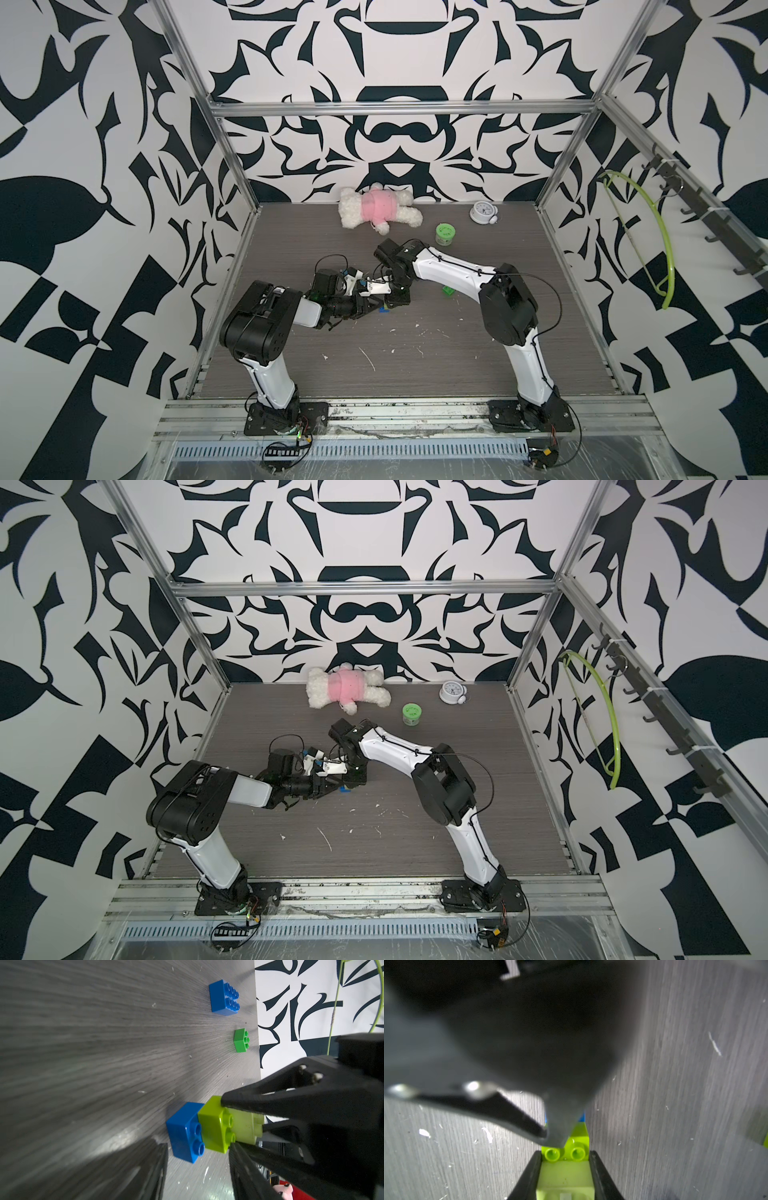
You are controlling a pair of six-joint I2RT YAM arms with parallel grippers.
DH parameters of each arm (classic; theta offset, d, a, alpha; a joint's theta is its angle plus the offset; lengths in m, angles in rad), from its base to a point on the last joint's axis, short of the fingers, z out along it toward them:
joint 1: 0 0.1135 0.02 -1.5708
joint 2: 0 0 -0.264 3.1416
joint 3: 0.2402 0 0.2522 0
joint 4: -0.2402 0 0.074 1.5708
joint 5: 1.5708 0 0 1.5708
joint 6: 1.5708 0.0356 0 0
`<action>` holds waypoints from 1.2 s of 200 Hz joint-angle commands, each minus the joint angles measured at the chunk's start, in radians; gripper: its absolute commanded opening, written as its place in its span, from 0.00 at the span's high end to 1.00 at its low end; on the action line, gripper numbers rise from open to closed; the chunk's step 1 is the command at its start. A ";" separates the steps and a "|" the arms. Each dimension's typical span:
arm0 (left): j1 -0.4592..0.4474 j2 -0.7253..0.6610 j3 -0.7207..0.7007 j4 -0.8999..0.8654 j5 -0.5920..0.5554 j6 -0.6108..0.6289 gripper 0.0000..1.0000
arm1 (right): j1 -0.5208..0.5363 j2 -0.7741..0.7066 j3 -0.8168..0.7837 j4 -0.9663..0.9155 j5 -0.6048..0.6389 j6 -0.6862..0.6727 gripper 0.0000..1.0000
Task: Assemble the letter y with lego
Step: Assemble the lego brick with the lego brick.
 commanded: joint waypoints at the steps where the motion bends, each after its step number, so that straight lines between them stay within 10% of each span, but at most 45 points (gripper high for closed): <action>1: -0.001 0.055 -0.051 -0.167 -0.136 0.004 0.50 | 0.024 0.043 -0.002 -0.002 -0.005 0.012 0.77; 240: -0.051 0.283 -0.109 0.275 -0.042 -0.239 0.46 | -0.028 0.000 -0.066 0.022 -0.063 0.007 0.76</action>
